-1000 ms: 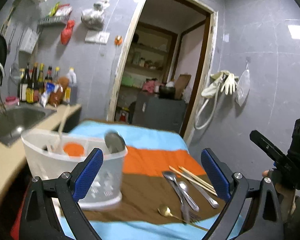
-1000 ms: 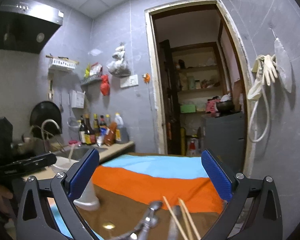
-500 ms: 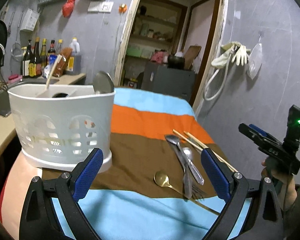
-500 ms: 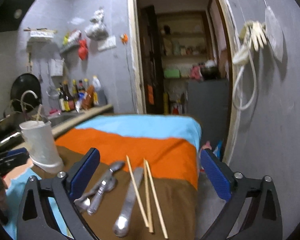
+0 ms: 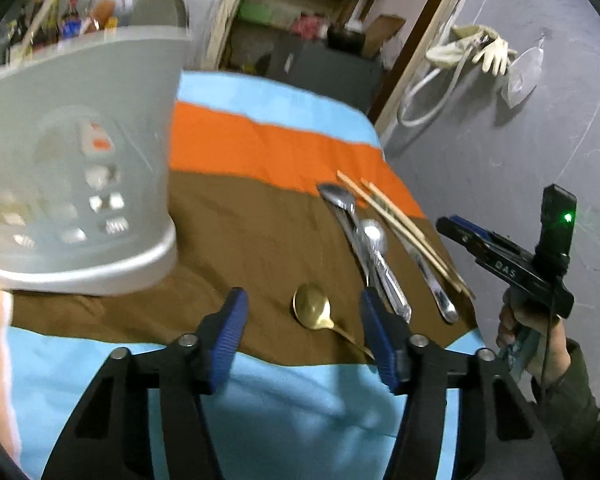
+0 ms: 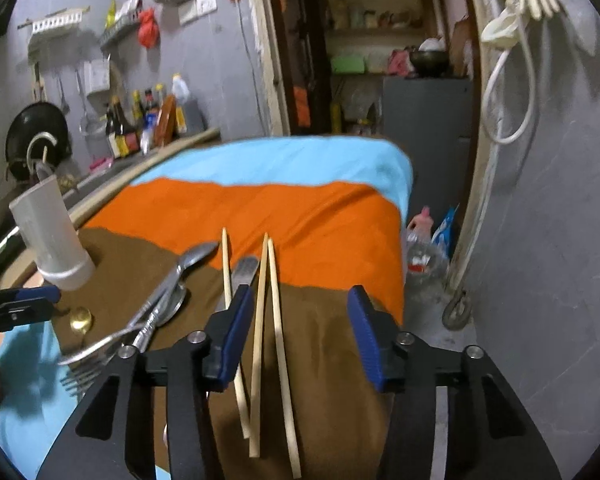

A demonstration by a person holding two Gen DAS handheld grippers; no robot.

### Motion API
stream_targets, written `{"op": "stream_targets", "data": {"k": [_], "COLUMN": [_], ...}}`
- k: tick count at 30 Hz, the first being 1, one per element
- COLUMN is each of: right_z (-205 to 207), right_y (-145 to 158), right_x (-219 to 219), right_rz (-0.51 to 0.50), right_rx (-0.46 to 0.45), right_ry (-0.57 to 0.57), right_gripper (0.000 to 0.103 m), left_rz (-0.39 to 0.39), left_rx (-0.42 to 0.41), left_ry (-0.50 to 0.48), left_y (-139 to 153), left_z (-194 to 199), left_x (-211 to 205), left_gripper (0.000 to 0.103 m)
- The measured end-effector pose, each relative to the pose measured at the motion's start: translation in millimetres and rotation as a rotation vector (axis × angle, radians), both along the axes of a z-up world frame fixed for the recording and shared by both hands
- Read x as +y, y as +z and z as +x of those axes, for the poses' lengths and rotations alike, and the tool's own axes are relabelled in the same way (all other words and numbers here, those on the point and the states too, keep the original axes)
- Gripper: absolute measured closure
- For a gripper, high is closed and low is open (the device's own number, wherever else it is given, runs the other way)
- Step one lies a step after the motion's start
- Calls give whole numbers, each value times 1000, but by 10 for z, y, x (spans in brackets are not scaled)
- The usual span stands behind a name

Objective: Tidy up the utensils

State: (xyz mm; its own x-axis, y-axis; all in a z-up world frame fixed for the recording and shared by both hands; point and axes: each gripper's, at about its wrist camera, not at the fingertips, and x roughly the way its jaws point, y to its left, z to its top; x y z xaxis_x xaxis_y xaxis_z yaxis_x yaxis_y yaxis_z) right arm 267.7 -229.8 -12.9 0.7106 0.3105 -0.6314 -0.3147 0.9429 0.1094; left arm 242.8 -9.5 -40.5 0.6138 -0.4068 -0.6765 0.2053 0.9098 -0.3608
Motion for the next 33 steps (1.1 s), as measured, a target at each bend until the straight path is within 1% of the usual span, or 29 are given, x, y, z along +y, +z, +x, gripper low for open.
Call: {"op": "stream_targets", "data": {"k": [2, 4, 7, 10, 13, 15, 17, 20, 24, 26, 28, 29, 31, 33], "right_z": [78, 148, 218, 274, 349, 402, 492, 609, 747, 803, 832, 844, 852, 842], "right_y": [-53, -100, -148, -180, -185, -194, -196, -203, -210, -208, -202, -197, -190, -189], "right_x": [34, 78, 139, 178, 200, 228, 259, 313, 407, 483, 554, 585, 650, 681], "right_rz": [-21, -35, -63, -84, -89, -99, -114, -129, -160, -194, -219, -230, -252, -270], "right_rx": [30, 63, 100, 114, 130, 142, 158, 183, 205, 208, 213, 218, 225, 222], "right_ry": [14, 32, 63, 74, 78, 84, 92, 103, 110, 116, 129, 135, 147, 153], "right_gripper": [64, 69, 70, 70, 71, 71, 71, 71, 71, 72, 81, 84, 95, 98], "left_rz": [-12, -24, -42, -52, -60, -68, -78, -84, -109, -111, -112, -112, -111, -107], "left_rx": [36, 55, 71, 76, 80, 83, 93, 96, 97, 91, 85, 81, 66, 47], "left_ry": [-13, -22, -32, -31, -27, -25, -34, -38, -39, -40, -43, -43, -44, -43], "left_y": [-45, -72, -93, -95, -92, -95, -112, -117, -116, -104, -89, -81, -52, -20], "left_z": [38, 60, 73, 84, 89, 99, 115, 121, 121, 111, 102, 97, 77, 48], "left_x": [-3, 3, 16, 27, 46, 50, 48, 58, 96, 100, 108, 97, 103, 91], "left_gripper": [61, 61, 63, 67, 75, 86, 92, 98, 100, 100, 101, 101, 101, 101]}}
